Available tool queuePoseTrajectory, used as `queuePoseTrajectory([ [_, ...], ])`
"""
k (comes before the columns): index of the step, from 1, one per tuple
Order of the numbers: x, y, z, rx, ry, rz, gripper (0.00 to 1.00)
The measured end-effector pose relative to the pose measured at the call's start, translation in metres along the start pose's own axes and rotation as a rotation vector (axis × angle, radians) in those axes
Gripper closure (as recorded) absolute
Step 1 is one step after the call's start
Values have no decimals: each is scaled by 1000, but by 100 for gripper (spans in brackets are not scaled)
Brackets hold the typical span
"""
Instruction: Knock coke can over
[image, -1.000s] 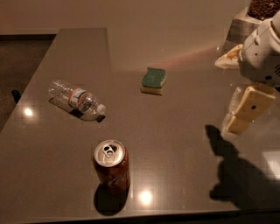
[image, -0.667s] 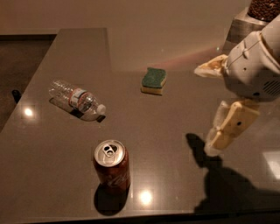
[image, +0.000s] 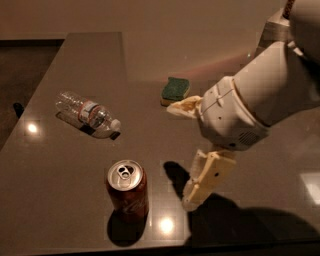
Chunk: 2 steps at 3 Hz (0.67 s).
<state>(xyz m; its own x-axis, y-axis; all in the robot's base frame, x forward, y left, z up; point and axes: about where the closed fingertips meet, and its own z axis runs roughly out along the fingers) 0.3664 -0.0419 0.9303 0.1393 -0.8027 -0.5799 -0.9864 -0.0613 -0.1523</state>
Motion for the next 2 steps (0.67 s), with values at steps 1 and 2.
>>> queuePoseTrajectory([
  [1,-11,9,24,-53,-32,-25,0],
  [2,-25,22,45,-113,-71,-51,0],
])
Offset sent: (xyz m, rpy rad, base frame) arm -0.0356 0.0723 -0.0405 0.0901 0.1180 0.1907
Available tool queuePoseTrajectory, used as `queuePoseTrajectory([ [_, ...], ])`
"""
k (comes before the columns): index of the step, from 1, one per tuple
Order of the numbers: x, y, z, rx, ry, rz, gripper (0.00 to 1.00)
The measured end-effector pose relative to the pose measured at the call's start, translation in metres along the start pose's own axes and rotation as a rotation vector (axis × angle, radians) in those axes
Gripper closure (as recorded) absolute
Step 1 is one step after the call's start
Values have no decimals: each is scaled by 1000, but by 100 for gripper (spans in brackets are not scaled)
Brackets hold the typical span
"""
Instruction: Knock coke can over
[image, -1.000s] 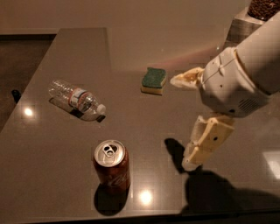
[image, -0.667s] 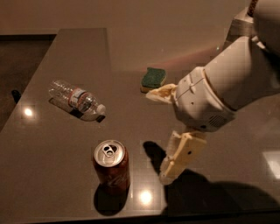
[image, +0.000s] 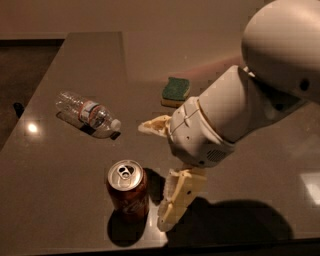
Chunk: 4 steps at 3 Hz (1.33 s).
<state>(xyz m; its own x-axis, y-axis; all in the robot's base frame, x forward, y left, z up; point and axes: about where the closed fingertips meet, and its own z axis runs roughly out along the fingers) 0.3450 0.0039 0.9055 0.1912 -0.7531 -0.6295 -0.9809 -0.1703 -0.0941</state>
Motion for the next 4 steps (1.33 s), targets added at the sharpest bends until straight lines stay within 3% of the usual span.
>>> queuePoseTrajectory([
  [2,-27,10,27,-78,-83,-23,0],
  [4,-34,5,31,-127,-89,-15,41],
])
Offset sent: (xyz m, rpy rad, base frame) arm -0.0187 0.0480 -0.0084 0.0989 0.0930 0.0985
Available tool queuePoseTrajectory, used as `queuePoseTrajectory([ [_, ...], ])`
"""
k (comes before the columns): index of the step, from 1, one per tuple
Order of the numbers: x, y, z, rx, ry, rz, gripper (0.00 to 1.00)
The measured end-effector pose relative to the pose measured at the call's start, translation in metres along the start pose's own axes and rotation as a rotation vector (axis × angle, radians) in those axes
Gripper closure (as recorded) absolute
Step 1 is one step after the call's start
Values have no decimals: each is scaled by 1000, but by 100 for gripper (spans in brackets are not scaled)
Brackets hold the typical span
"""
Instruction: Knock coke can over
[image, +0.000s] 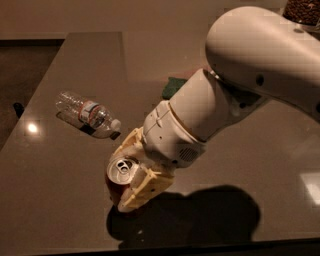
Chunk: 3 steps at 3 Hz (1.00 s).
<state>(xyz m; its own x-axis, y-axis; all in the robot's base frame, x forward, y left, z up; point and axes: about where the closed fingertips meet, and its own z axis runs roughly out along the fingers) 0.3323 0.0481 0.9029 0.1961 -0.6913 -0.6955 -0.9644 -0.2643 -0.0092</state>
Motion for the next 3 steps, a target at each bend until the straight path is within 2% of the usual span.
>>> queuePoseTrajectory([
  [1,9,-10,-16,21,42,38,64],
  [2,24,-30,-45,67,121,92,87],
  [3,45,-51,-77,123,238,133,100],
])
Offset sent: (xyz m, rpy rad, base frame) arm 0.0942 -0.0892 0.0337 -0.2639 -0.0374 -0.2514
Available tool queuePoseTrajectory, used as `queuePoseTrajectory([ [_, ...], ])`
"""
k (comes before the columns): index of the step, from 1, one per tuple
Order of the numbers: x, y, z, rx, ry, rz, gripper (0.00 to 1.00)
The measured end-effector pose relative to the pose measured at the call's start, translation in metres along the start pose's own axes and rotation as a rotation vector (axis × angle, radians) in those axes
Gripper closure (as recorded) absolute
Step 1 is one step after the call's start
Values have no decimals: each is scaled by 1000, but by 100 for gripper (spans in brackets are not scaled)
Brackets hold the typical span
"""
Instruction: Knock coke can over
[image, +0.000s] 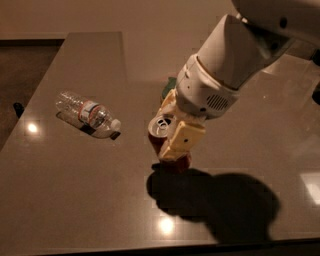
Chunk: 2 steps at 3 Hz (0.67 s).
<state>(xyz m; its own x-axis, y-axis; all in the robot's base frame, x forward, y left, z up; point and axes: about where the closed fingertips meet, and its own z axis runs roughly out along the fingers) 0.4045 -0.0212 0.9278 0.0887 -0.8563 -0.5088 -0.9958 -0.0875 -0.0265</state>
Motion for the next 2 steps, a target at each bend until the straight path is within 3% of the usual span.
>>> queuePoseTrajectory([
  [1,28,-24,-21,40,164,-3,98],
  [2,50,-34,-27,49,310,-36,67],
])
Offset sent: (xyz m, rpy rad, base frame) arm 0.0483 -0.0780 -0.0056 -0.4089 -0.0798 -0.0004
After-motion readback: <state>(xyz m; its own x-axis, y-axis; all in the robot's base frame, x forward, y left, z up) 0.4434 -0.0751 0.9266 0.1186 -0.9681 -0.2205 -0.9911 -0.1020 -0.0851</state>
